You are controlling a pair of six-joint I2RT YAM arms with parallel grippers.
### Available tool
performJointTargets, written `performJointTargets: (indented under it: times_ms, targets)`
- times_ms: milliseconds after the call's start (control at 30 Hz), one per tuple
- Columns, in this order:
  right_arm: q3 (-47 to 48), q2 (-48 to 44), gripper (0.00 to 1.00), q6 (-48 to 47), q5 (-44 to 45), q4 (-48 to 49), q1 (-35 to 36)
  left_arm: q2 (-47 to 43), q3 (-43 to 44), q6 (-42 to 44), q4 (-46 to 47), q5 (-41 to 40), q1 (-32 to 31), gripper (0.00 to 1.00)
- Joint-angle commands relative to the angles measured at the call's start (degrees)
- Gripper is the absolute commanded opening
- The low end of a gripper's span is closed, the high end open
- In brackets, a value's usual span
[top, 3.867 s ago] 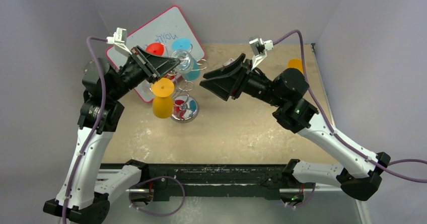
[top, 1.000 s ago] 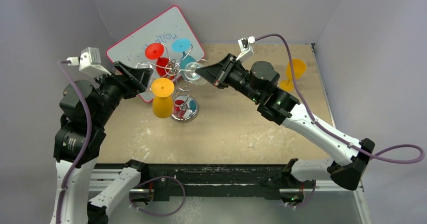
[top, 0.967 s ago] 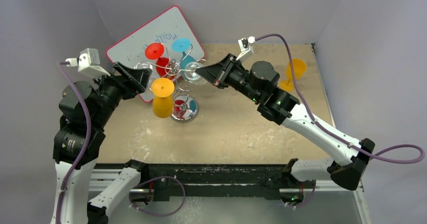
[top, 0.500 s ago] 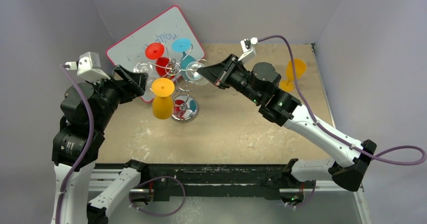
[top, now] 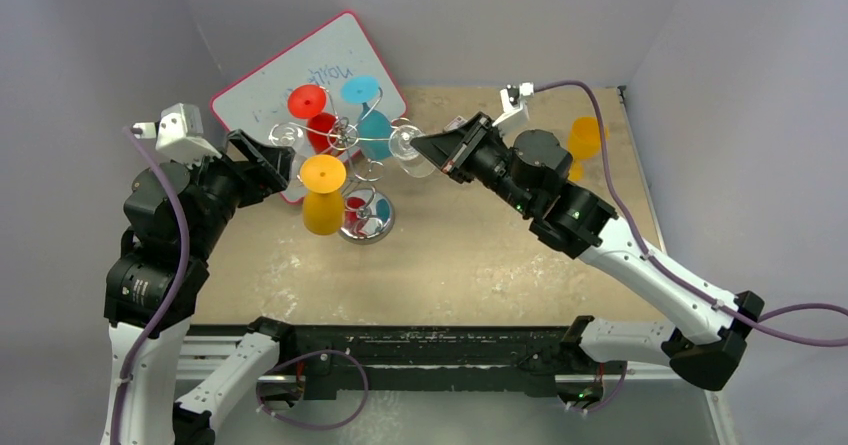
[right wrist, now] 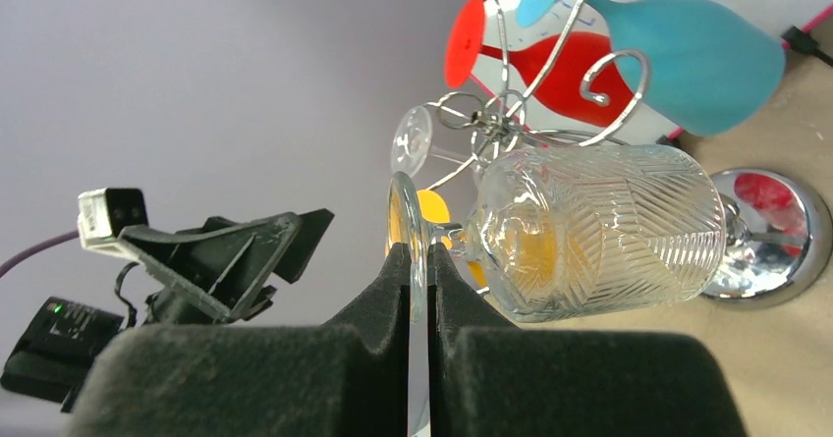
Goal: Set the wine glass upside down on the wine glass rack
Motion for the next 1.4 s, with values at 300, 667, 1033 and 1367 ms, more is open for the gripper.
performJointTargets:
  times_ms: [300, 667, 1033, 1367]
  targets:
    - [-0.6, -1.2, 0.0, 10.9, 3.3, 1.8, 0.0, -0.4, 1.4, 2.6, 0.8, -1.1, 0.0, 0.77]
    - [0.5, 1.4, 0.0, 14.0, 2.8, 0.2, 0.1, -1.4, -0.3, 4.3, -0.4, -2.7, 0.0, 0.77]
    - [-0.3, 3.6, 0.0, 14.7, 0.9, 4.4, 0.0, -2.2, -2.6, 3.7, 0.7, -2.2, 0.0, 0.77]
    - [0.3, 5.6, 0.0, 14.2, -0.5, 6.7, 0.1, -2.8, -4.7, 2.4, 1.7, -0.8, 0.0, 0.77]
